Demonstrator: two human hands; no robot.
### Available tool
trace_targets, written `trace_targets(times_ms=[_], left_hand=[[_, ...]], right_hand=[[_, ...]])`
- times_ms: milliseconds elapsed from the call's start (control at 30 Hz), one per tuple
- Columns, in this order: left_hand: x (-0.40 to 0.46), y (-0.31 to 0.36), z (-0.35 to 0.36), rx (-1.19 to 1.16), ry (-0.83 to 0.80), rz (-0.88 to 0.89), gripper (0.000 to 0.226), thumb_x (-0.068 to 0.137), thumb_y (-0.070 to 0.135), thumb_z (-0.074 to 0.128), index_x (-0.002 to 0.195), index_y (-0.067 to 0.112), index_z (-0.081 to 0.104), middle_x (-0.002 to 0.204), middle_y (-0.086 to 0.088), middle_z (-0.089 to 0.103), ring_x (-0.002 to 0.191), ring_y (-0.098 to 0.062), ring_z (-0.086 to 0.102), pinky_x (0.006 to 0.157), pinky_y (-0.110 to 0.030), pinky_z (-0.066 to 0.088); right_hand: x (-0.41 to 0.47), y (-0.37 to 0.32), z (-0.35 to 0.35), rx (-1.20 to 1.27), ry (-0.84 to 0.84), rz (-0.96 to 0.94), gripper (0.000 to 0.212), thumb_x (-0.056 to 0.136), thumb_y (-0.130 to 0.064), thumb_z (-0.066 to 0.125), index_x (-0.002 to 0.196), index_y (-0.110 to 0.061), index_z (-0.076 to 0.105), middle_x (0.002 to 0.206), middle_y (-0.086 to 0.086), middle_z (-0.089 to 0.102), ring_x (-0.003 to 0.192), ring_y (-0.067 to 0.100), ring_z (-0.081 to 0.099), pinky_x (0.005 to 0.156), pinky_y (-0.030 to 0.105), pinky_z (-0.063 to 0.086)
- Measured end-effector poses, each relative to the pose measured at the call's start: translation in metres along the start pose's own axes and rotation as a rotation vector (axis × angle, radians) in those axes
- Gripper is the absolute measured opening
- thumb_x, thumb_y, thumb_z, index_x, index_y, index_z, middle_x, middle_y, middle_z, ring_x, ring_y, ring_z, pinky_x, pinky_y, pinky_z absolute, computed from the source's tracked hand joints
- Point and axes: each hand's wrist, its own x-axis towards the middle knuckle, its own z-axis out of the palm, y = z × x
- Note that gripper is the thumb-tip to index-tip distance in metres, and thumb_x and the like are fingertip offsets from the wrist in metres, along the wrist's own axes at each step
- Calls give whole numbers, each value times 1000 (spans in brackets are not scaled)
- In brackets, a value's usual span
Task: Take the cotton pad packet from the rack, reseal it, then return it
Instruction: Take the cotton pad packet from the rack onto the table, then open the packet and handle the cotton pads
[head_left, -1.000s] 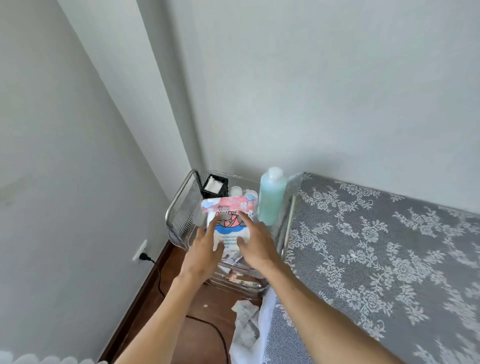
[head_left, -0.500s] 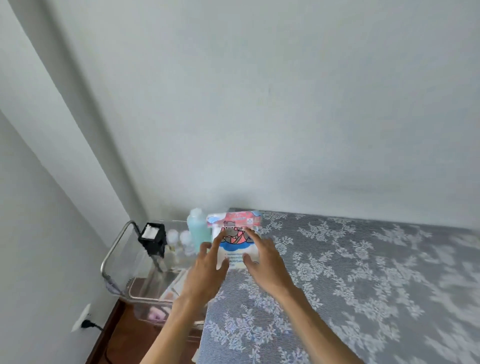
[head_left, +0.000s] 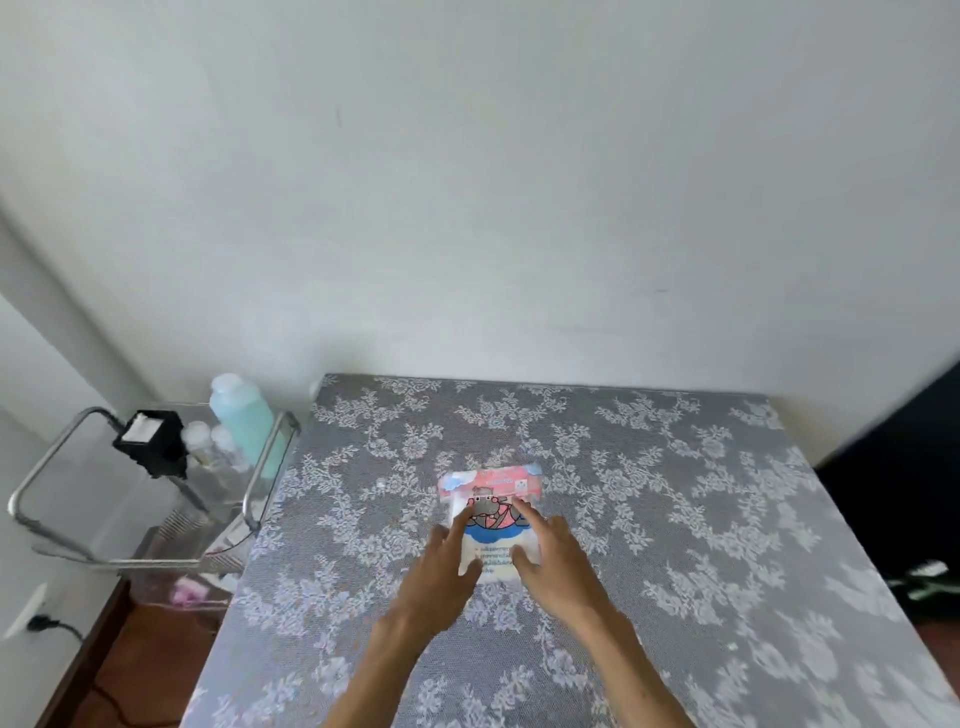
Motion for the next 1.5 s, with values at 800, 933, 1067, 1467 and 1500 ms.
trace_targets(times_ms=[800, 933, 1067, 1467, 1500], left_hand=[[26, 0, 48, -223, 38, -305, 32, 99, 43, 45, 114, 16, 50, 118, -10, 67, 85, -22, 68, 78, -43, 58], [47, -2, 48, -406, 52, -524, 45, 100, 44, 42, 122, 5, 48, 112, -15, 66, 90, -35, 67, 74, -37, 51], [55, -1, 52, -651, -42, -555, 41, 101, 30, 46, 117, -6, 56, 105, -23, 67, 96, -37, 65, 92, -54, 52], [27, 16, 25, -546, 139, -100, 9, 96, 36, 56, 100, 30, 62, 96, 13, 72, 89, -1, 68, 72, -19, 56], [24, 18, 24, -547, 138, -78, 6, 96, 33, 57, 99, 31, 62, 98, 13, 72, 91, -1, 68, 74, -20, 57]], right_hand=[[13, 98, -2, 231, -86, 270, 51, 100, -48, 36, 145, -25, 31, 80, -13, 57, 45, -1, 60, 33, 13, 39], [41, 95, -1, 274, -183, 319, 46, 99, -42, 44, 136, -16, 45, 85, -7, 64, 46, -7, 57, 35, 9, 36], [53, 93, -1, 305, -220, 344, 42, 97, -31, 51, 134, -11, 48, 84, 3, 66, 41, -6, 53, 35, 9, 36], [18, 78, -44, 423, -1, 149, 21, 91, -19, 62, 105, -36, 60, 96, -13, 64, 69, -9, 65, 41, 14, 48], [15, 78, -45, 424, 8, 138, 22, 91, -18, 63, 106, -34, 61, 94, -14, 63, 70, -9, 65, 42, 15, 49]])
